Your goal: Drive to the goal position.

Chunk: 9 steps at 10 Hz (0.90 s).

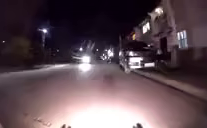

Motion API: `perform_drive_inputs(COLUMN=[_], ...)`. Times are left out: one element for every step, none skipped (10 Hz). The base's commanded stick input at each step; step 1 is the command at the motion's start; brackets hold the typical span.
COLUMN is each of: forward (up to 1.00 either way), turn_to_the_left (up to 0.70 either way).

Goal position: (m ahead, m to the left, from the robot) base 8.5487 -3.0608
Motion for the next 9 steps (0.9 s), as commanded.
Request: perform_drive_inputs(forward=[0.60,0.60,0.60,0.60,0.60,0.60,0.60,0.60,0.60], turn_to_the_left=[-0.15,-0.11,0.00,0.00,0.00,0.00,0.00,0.00,0.00])
